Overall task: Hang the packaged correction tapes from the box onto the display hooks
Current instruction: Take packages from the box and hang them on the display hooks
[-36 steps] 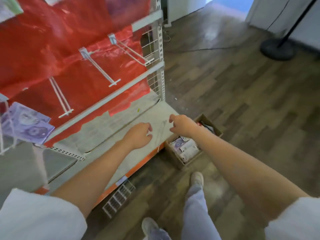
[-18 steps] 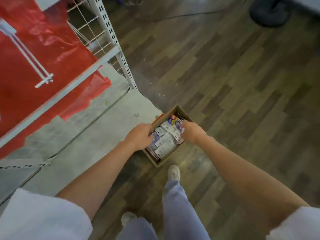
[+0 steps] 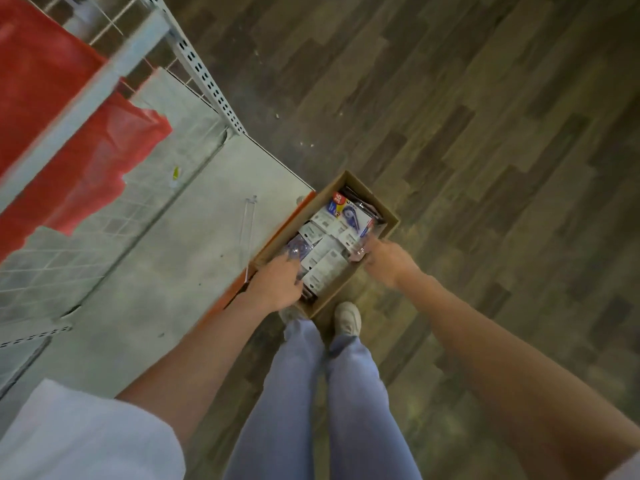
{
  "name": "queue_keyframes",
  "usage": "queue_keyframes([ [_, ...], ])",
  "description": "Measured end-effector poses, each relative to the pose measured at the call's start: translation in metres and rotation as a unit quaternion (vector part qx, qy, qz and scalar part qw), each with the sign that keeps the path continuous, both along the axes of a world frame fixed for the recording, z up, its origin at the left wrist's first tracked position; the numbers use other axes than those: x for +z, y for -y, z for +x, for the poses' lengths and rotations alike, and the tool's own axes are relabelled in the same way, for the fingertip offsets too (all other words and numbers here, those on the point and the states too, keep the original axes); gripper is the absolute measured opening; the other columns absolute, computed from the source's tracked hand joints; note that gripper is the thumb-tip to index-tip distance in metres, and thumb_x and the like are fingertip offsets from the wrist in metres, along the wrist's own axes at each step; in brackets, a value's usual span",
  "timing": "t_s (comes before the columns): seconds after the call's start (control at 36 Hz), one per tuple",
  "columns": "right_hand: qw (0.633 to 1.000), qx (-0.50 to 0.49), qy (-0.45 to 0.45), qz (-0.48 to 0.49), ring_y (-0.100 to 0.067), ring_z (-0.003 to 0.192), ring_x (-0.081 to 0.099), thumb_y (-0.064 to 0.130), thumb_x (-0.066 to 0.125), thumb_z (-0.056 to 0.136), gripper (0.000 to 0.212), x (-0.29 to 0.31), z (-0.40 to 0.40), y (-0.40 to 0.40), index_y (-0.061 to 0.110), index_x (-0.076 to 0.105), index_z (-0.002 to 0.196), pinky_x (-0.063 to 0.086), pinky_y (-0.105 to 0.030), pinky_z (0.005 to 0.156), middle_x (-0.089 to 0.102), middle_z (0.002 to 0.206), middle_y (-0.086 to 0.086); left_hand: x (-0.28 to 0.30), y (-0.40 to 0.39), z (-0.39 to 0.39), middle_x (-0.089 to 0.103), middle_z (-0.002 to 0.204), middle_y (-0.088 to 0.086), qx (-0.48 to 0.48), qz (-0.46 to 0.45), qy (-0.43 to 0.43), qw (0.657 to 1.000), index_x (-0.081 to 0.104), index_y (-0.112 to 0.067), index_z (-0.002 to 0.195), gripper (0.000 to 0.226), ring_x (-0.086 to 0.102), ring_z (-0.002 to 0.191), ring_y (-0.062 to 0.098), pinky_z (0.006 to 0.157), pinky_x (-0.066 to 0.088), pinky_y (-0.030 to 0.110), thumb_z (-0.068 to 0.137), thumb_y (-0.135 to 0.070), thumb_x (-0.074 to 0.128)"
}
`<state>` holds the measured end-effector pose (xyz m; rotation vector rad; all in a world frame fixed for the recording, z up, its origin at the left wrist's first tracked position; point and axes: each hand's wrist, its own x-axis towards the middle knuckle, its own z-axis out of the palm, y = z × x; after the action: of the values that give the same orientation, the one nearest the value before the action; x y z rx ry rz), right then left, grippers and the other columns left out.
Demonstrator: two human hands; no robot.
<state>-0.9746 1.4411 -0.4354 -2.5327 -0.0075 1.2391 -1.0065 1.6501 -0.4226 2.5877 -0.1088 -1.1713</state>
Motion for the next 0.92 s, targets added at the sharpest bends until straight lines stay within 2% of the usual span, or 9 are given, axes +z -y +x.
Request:
queue_keyframes([
  [0.08, 1.0, 0.004, -0.008, 0.006, -0.033, 0.12, 0.052, 0.017, 0.047, 0.095, 0.048, -0.048, -0.003, -0.003, 0.008, 0.039, 0.141, 0.045, -0.037, 0.096, 0.046, 0.14, -0.018, -0.055, -0.002, 0.001, 0.056, 0.118, 0.009, 0.007, 0.006, -0.025, 1.0, 0.055, -0.009, 0.117, 0.025, 0.057, 0.102, 0.026, 0.085, 0.05, 0.038, 0.094, -0.018, 0.048],
  [0.14, 1.0, -0.002, -0.013, 0.012, -0.031, 0.119, 0.053, 0.018, 0.05, 0.095, 0.045, -0.083, -0.005, -0.005, 0.011, 0.043, 0.138, 0.045, -0.037, 0.096, 0.049, 0.136, -0.015, -0.092, -0.004, 0.004, 0.057, 0.114, 0.008, 0.014, 0.006, -0.033, 0.999, 0.057, -0.008, 0.112, 0.022, 0.058, 0.099, 0.025, 0.082, 0.049, 0.035, 0.094, -0.017, 0.049],
  [0.25, 1.0, -0.006, -0.006, 0.001, -0.032, 0.116, 0.053, 0.018, 0.051, 0.095, 0.036, -0.15, 0.001, -0.012, 0.009, 0.046, 0.13, 0.044, -0.036, 0.091, 0.052, 0.128, -0.014, -0.17, -0.003, 0.012, 0.053, 0.116, 0.007, 0.018, 0.005, -0.035, 0.999, 0.054, -0.008, 0.117, 0.027, 0.054, 0.104, 0.023, 0.083, 0.046, 0.034, 0.093, -0.018, 0.051],
  [0.36, 1.0, 0.002, 0.01, -0.013, -0.033, 0.114, 0.053, 0.013, 0.05, 0.094, 0.031, -0.217, 0.015, -0.015, 0.006, 0.046, 0.124, 0.048, -0.04, 0.092, 0.052, 0.126, -0.016, -0.253, 0.003, 0.022, 0.056, 0.112, 0.01, -0.007, 0.014, -0.05, 0.999, 0.057, -0.005, 0.106, 0.021, 0.057, 0.101, 0.026, 0.083, 0.05, 0.039, 0.091, -0.017, 0.052],
  [0.47, 0.997, 0.027, 0.034, -0.057, -0.034, 0.117, 0.049, 0.014, 0.051, 0.094, 0.035, -0.271, 0.031, -0.015, 0.005, 0.044, 0.128, 0.045, -0.043, 0.093, 0.049, 0.127, -0.016, -0.324, 0.013, 0.031, 0.052, 0.125, 0.016, -0.001, 0.024, -0.071, 0.997, 0.054, -0.003, 0.12, 0.032, 0.052, 0.114, 0.031, 0.088, 0.044, 0.037, 0.093, -0.018, 0.052],
  [0.56, 0.993, 0.047, 0.059, -0.086, -0.033, 0.121, 0.046, 0.015, 0.054, 0.091, 0.043, -0.301, 0.04, -0.012, 0.007, 0.043, 0.132, 0.042, -0.044, 0.098, 0.048, 0.129, -0.015, -0.368, 0.022, 0.035, 0.045, 0.13, 0.02, 0.009, 0.041, -0.075, 0.996, 0.051, -0.003, 0.121, 0.033, 0.049, 0.117, 0.034, 0.091, 0.044, 0.04, 0.093, -0.019, 0.052],
  [0.69, 0.992, 0.052, 0.066, -0.095, -0.031, 0.127, 0.041, 0.015, 0.054, 0.092, 0.046, -0.335, 0.042, -0.005, 0.008, 0.041, 0.136, 0.039, -0.043, 0.101, 0.045, 0.135, -0.013, -0.415, 0.034, 0.027, 0.014, 0.151, 0.02, 0.042, 0.072, -0.085, 0.993, 0.046, -0.008, 0.132, 0.05, 0.023, 0.138, 0.038, 0.105, 0.033, 0.041, 0.089, -0.032, 0.058],
  [0.81, 0.99, 0.066, 0.08, -0.096, -0.03, 0.129, 0.038, 0.017, 0.052, 0.093, 0.048, -0.344, 0.038, 0.0, 0.008, 0.038, 0.138, 0.041, -0.043, 0.101, 0.044, 0.138, -0.013, -0.429, 0.046, 0.015, 0.025, 0.141, 0.021, 0.103, 0.074, -0.075, 0.989, 0.047, -0.014, 0.128, 0.059, 0.029, 0.131, 0.039, 0.106, 0.032, 0.046, 0.081, -0.042, 0.068],
  [0.92, 0.992, 0.061, 0.082, -0.078, -0.031, 0.129, 0.037, 0.016, 0.049, 0.093, 0.045, -0.341, 0.038, 0.0, 0.007, 0.04, 0.137, 0.04, -0.043, 0.103, 0.045, 0.137, -0.014, -0.432, 0.044, 0.01, 0.047, 0.129, 0.02, 0.078, 0.055, -0.059, 0.994, 0.057, -0.01, 0.119, 0.042, 0.046, 0.12, 0.035, 0.095, 0.042, 0.04, 0.087, -0.037, 0.064],
])
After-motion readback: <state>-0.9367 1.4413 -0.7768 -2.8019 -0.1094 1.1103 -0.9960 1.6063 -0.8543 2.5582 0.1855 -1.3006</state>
